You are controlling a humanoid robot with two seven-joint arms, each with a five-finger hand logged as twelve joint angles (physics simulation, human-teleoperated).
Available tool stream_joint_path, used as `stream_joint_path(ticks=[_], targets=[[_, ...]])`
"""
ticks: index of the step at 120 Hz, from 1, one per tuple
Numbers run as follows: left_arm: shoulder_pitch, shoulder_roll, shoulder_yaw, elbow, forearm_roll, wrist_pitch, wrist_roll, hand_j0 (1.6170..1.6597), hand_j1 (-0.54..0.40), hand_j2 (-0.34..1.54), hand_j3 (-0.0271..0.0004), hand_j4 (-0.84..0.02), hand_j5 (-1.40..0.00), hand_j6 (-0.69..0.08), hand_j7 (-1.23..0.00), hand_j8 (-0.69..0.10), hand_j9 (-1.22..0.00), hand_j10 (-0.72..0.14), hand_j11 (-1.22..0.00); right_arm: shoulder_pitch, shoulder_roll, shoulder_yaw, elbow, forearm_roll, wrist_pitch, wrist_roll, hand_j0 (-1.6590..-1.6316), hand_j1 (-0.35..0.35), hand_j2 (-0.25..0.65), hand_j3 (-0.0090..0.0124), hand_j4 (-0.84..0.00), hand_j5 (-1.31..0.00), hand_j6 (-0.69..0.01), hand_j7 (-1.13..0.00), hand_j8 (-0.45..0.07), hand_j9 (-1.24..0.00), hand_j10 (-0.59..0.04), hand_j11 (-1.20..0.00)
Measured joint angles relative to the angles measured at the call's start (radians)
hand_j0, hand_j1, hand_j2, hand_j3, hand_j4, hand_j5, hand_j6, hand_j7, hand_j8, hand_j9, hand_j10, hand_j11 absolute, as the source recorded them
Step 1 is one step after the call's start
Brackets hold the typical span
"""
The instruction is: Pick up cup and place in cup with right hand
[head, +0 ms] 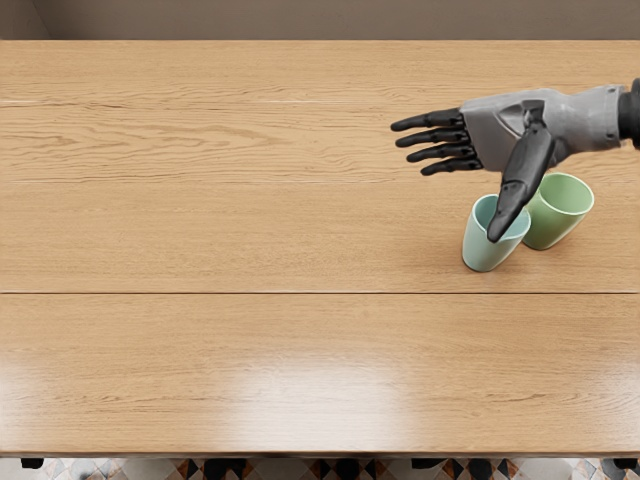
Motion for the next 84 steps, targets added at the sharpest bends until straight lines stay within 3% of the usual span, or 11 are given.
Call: stream_joint_path(ticks=[7,17,27,49,60,84], targets=[[-0.001,0.0,0.0,0.0,0.0,0.0,0.0,1.6581,0.349,0.0,-0.0001,0.0,0.0,0.0,0.0,0.0,0.0,0.0,0.0,0.034,0.016,-0.018,0.0,-0.053,0.0,0.0,-1.6581,-0.349,0.0,0.0,-0.001,0.0,0.0,0.0,0.0,0.0,0.0,0.0],[-0.002,0.0,0.0,0.0,0.0,0.0,0.0,1.6581,0.349,0.0,-0.0001,0.0,0.0,0.0,0.0,0.0,0.0,0.0,0.0,0.129,0.042,-0.117,-0.006,-0.122,-0.015,0.0,-1.6581,-0.349,0.0,0.0,-0.001,0.0,-0.001,0.0,0.0,0.0,0.0,0.0],[-0.002,0.0,0.0,0.0,0.0,0.0,0.0,1.6581,0.349,0.0,0.0,0.0,0.0,0.0,0.0,0.0,0.0,0.0,0.0,0.188,0.09,-0.183,-0.01,-0.193,-0.053,0.0,-1.6581,-0.349,0.0,0.0,-0.001,0.0,-0.001,0.0,-0.001,0.0,-0.001,0.0],[-0.002,0.0,0.0,0.0,0.0,0.0,0.0,1.6581,0.349,0.0,0.0,0.0,0.0,0.0,0.0,0.0,0.0,0.0,0.0,0.318,0.178,-0.395,-0.013,-0.343,-0.246,0.0,-1.6581,-0.349,0.0,0.0,-0.002,0.0,-0.002,0.0,-0.002,0.0,-0.001,0.0],[-0.002,0.0,0.0,0.0,0.0,0.0,0.0,1.6581,0.349,0.0,0.0,0.0,0.0,0.0,0.0,0.0,0.0,0.0,0.0,0.334,0.199,-0.448,-0.004,-0.403,-0.314,0.0,-1.6581,-0.349,0.0,0.0,-0.002,0.0,-0.003,0.0,-0.002,0.0,-0.001,0.0],[-0.002,0.0,0.0,0.0,0.001,0.0,0.0,1.6581,0.349,0.0,0.0,0.0,0.0,0.0,0.0,0.0,0.0,0.0,0.0,0.285,0.189,-0.485,0.027,-0.542,-0.384,0.0,-1.6581,-0.349,0.0,0.0,-0.003,0.0,-0.004,0.0,-0.003,0.0,-0.002,0.0]])
